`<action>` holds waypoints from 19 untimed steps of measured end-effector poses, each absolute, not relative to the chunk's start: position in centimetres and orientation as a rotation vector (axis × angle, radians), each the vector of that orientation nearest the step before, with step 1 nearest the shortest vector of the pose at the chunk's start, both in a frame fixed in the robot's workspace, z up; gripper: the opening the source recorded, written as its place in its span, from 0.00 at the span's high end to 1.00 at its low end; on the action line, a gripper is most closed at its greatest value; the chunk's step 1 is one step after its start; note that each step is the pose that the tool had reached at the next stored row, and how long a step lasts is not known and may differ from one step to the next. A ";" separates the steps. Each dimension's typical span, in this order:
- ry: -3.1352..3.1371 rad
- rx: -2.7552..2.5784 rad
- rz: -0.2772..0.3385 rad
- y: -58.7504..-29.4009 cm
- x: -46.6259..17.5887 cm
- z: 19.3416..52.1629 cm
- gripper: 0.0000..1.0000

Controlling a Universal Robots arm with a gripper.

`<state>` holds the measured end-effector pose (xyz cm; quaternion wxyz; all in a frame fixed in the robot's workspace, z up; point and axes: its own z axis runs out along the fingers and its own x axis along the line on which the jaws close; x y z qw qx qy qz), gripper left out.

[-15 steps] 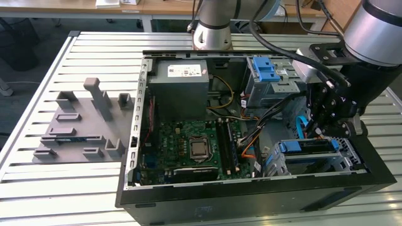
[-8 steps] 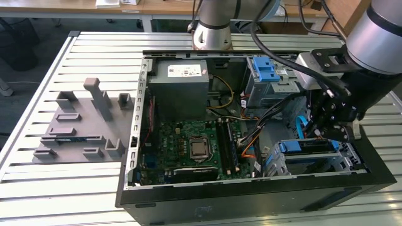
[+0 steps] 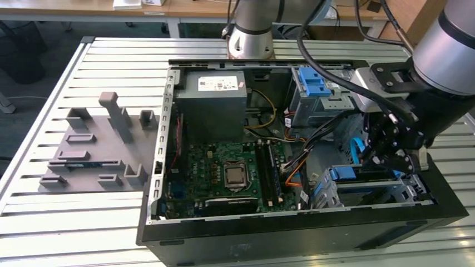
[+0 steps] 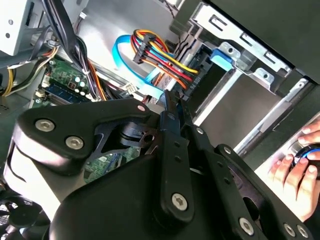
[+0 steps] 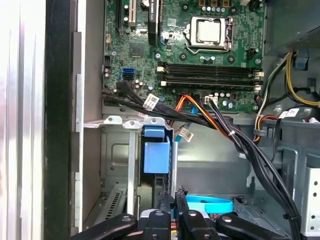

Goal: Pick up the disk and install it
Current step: 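Insert the second disk wire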

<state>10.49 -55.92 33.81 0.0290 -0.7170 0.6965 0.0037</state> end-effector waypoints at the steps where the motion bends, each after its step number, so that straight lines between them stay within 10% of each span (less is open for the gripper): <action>1: 2.148 -2.212 0.012 -56.0 10.5 33.8 0.84; 19: 2.147 -2.208 0.017 -56.4 10.6 33.3 0.84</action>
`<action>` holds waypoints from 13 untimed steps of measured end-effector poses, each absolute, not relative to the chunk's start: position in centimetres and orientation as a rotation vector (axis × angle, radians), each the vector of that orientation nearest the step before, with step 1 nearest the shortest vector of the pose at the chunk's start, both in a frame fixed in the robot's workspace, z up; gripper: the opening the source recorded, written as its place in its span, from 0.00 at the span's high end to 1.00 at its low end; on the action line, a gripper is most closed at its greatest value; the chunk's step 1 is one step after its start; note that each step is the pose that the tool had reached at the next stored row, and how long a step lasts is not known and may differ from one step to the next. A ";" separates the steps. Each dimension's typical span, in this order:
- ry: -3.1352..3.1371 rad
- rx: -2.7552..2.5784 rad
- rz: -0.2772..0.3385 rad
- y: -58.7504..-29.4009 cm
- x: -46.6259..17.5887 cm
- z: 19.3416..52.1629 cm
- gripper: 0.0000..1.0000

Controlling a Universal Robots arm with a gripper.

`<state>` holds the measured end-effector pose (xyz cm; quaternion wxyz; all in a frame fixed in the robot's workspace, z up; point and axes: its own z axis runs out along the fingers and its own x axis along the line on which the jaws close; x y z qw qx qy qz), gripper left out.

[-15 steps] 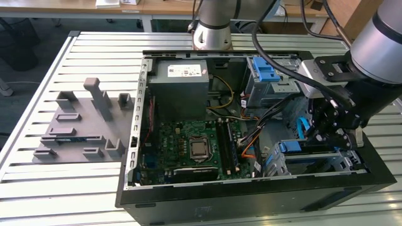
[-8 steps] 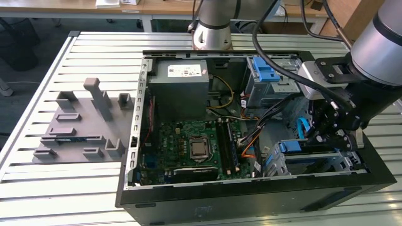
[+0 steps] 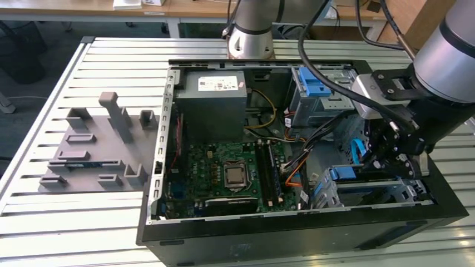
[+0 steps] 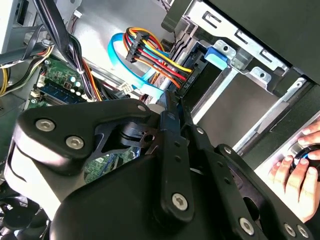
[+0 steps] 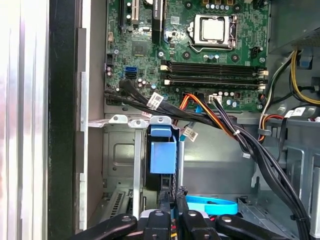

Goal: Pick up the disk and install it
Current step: 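Insert the second disk wire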

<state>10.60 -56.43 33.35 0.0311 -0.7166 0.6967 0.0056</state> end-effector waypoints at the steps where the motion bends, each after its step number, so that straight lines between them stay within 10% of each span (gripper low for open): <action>1: 2.146 -2.207 0.019 -56.4 10.6 33.3 0.84; 13: 2.145 -2.206 0.020 -56.4 10.6 33.0 0.84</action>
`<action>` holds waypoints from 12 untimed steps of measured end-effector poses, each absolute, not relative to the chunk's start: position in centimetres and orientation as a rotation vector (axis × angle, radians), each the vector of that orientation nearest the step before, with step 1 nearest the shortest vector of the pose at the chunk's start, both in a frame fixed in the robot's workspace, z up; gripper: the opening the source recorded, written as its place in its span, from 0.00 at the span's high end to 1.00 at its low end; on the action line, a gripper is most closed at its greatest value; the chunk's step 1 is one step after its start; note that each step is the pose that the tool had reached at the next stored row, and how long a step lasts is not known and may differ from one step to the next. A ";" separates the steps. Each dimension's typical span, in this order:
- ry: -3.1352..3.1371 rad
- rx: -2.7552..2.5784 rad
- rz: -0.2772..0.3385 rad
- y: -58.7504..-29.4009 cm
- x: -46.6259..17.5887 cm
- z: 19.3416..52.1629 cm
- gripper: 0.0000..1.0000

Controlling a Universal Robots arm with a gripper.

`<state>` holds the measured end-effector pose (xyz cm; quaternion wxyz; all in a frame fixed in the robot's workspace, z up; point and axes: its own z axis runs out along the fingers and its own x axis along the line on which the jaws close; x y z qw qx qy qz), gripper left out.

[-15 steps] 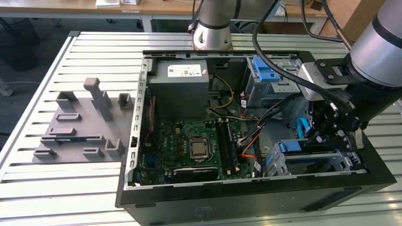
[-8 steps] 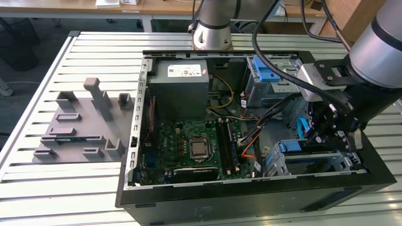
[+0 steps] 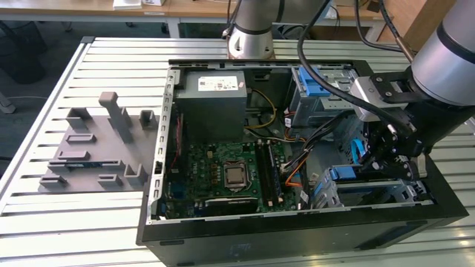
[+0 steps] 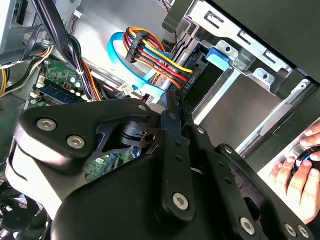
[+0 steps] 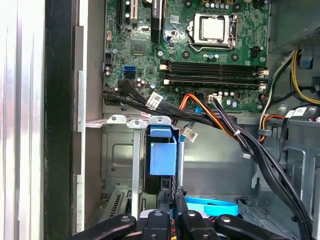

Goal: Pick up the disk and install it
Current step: 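Insert the second disk wire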

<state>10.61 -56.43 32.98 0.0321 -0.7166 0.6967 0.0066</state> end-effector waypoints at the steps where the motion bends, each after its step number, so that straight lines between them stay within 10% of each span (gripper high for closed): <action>1: 2.145 -2.206 0.020 -56.4 10.6 33.0 0.84; 12: 2.145 -2.206 0.021 -56.4 10.6 32.9 0.84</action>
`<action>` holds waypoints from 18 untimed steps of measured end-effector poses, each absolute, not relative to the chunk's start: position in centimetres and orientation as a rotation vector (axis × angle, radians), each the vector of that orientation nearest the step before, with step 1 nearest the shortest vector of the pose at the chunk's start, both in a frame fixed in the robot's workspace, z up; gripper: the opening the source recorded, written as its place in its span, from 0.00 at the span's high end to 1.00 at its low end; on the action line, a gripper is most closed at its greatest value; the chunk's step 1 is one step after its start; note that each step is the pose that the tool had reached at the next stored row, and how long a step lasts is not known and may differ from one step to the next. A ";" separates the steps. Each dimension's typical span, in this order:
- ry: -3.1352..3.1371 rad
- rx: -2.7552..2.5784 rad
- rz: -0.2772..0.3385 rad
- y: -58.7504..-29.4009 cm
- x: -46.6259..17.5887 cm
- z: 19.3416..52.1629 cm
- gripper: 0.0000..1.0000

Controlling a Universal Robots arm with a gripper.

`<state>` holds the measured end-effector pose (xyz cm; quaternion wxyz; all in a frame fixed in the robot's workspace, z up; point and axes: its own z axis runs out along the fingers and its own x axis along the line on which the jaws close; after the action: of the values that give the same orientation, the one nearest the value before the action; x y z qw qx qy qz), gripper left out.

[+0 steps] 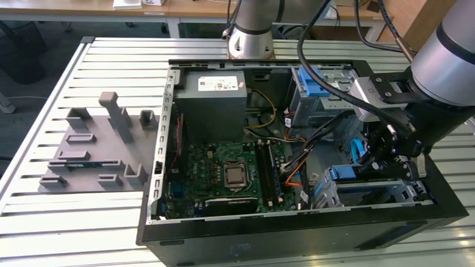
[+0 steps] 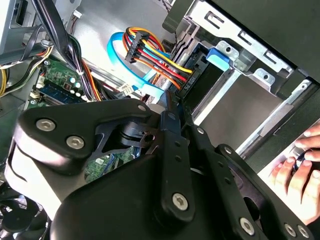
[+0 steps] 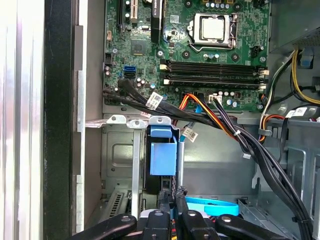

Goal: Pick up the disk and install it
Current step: 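Insert the second disk wire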

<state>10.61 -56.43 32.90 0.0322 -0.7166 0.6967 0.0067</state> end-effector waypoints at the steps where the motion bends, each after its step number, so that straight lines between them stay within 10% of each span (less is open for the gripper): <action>1: 2.145 -2.206 0.021 -56.4 10.6 32.9 0.84; 18: 2.145 -2.206 0.021 -56.4 10.6 33.2 0.76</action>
<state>10.61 -56.43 33.23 0.0322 -0.7166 0.6967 0.0067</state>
